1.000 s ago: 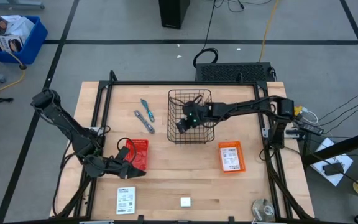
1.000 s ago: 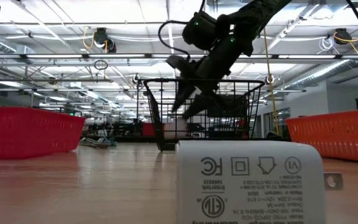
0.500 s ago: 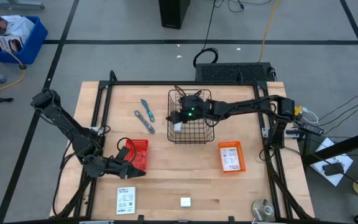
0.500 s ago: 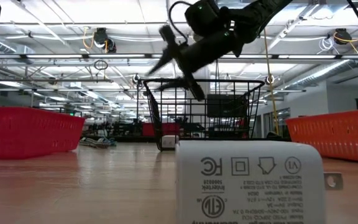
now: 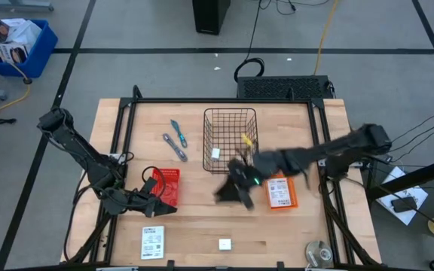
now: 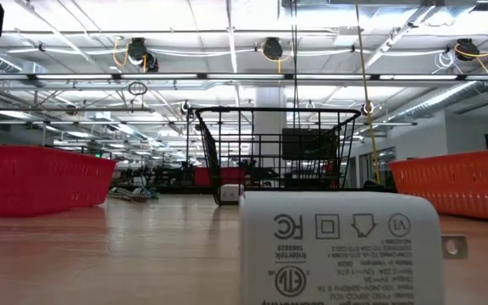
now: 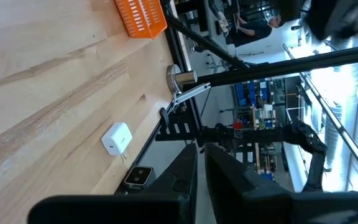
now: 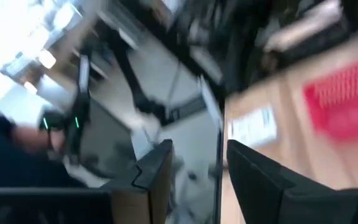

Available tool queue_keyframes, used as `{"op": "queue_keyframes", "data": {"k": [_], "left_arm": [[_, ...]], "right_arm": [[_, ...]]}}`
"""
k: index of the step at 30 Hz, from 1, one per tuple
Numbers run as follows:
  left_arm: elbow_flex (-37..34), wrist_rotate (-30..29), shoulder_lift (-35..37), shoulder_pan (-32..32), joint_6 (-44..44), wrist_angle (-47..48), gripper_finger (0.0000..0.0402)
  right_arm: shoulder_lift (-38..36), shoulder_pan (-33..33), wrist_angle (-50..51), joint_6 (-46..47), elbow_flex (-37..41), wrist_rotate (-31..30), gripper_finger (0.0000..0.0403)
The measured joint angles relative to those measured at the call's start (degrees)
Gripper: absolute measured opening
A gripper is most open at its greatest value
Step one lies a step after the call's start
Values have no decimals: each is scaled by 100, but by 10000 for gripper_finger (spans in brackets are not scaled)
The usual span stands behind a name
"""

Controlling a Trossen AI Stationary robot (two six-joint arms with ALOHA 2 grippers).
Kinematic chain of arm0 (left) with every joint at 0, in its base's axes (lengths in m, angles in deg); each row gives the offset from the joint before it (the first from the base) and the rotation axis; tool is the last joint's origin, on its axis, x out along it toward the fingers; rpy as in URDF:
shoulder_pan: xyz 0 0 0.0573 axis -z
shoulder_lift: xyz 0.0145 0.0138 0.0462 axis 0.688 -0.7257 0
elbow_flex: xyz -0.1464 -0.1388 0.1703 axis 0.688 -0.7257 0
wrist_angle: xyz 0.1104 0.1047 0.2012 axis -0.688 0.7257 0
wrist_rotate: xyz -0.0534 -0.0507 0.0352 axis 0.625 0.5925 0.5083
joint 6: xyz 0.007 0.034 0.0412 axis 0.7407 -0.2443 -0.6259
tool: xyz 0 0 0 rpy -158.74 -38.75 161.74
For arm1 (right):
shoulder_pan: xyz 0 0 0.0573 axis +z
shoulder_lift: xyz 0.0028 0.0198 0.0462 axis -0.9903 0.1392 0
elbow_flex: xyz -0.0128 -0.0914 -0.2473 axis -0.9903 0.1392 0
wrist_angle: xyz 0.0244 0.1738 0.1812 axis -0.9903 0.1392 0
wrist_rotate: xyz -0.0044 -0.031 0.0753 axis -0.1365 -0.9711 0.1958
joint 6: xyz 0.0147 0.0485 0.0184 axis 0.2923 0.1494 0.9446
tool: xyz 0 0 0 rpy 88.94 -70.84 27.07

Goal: Pick and place items into bin
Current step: Put the white charger adapter into the wire basket

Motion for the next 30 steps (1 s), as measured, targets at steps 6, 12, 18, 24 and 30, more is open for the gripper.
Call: {"op": "queue_keyframes", "data": {"k": [6,12,18,24,30], "left_arm": [[0,4,0,1,-3,3,35],[0,7,-2,2,44,-1,35],[0,15,-2,2,44,-2,35],[0,15,-2,0,46,83,35],[2,20,-2,2,50,138,35]], "right_arm": [[61,1304,-391,537,2,-592,118],[592,1901,242,463,2,-1027,123],[1224,1947,369,1143,-15,-551,190],[1852,1953,618,61,-430,-872,270],[2122,1892,788,-432,-520,-1460,276]]}}
